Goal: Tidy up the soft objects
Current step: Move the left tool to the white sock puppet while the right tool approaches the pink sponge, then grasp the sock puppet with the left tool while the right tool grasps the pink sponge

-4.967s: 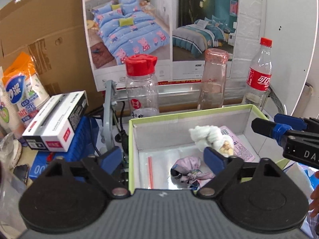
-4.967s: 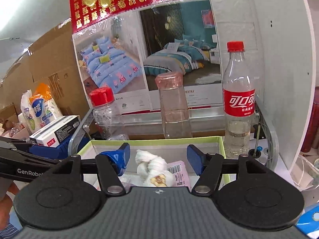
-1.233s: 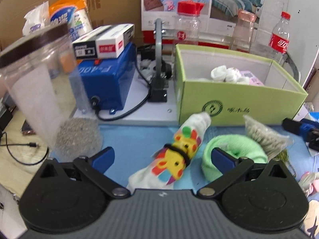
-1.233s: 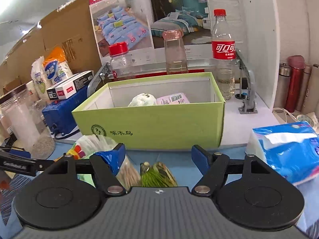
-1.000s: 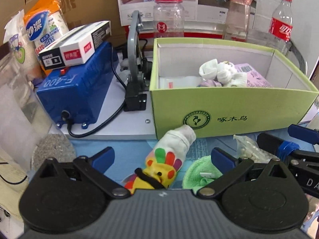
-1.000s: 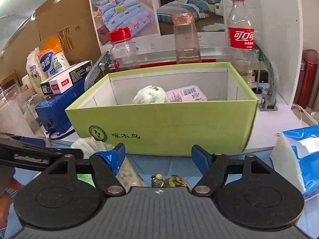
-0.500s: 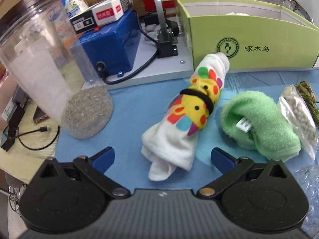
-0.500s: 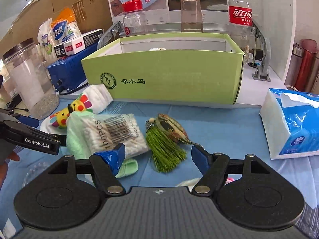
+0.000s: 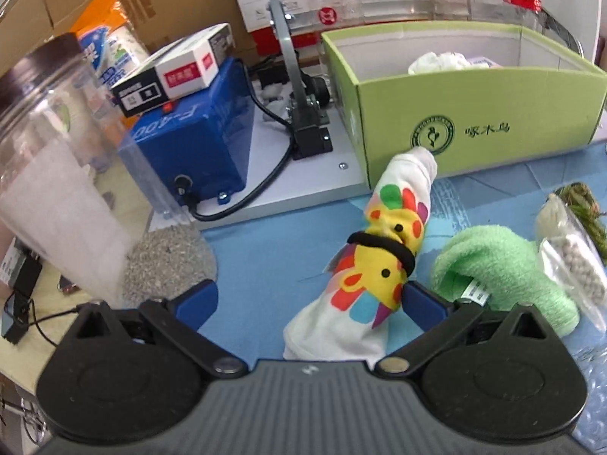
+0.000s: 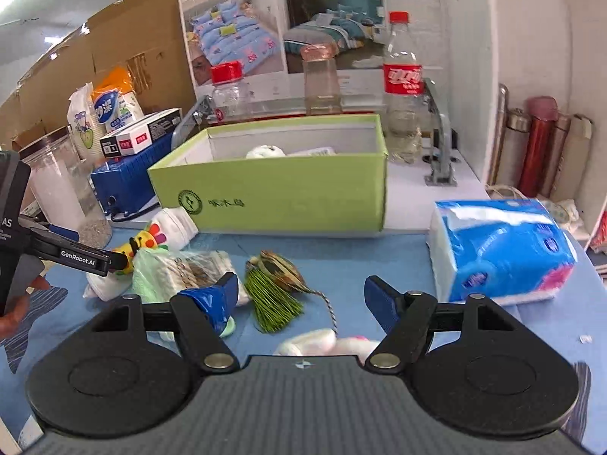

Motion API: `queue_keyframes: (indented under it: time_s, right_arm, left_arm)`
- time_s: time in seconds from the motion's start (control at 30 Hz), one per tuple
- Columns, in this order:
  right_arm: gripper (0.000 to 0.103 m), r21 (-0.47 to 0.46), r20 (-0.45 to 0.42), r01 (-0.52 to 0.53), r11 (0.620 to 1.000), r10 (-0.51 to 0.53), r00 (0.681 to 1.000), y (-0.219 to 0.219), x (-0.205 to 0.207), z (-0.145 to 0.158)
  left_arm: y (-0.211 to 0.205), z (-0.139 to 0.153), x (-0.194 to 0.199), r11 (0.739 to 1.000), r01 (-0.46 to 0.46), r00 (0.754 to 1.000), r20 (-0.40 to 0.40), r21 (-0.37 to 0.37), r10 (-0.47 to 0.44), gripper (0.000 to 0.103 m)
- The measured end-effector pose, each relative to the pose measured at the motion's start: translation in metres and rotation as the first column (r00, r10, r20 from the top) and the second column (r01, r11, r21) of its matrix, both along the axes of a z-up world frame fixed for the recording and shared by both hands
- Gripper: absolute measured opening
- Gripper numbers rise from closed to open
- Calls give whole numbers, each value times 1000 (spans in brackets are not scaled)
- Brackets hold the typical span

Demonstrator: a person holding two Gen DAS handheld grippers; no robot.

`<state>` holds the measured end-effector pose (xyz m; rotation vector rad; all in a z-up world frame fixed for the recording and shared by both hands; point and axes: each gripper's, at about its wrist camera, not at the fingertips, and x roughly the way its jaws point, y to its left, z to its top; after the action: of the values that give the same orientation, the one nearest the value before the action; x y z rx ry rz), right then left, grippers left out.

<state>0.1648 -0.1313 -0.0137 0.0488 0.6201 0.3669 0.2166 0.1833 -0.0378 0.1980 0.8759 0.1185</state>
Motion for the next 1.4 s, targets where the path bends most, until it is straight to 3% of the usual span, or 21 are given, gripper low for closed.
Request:
queue_keyframes:
  time_s: [0.13,0.27,0.4,0.5,0.73,0.87,0.97,1.07,1.2,1.4]
  right_arm:
    - [59,6,-59,50,999,-49,997,-27,-16,-19]
    - [59,12,-102,36,999,-35,994,-28,-31,-36]
    - [59,-46,-74,19,999,-23,997,-12,-25,-40]
    - [60,-88,1,33,996,-33,999,-6,-22,-34]
    - [61,8,-79,-87,996,88,993,20,-7,-42]
    - [60,11,-30,-53,999,54,998,15,-20,-34]
    - [60,-84,20,69,994,-68,998,-6,-30,-32]
    - [60,-180,-20,88,980,-93,995,-27,-27,-42]
    - [60,-209,-85,-3,978,-15,996,-42,-14,-55]
    - [64,-153,-29,-80,985,77,997,-48,6,-64]
  left_arm:
    - [3,-16,10,999,31,999,-24,9,-31,102]
    - [12,-17,14,998,28,999,-16,-51,-29,102]
    - [15,-18,15,996,6,1000,-23,-94,-9,102]
    - [14,-18,15,996,6,1000,-18,-93,-7,102]
    - [10,-17,16,998,14,1000,-10,-65,-14,102]
    - [10,-17,15,997,13,1000,-11,-71,-14,102]
    - [10,-17,15,998,20,1000,-9,-67,-21,102]
    - [10,-17,15,998,24,1000,-12,-61,-25,102]
    - [8,-17,16,998,29,1000,-11,-48,-29,102]
    - [9,-17,15,998,30,1000,-3,-55,-30,102]
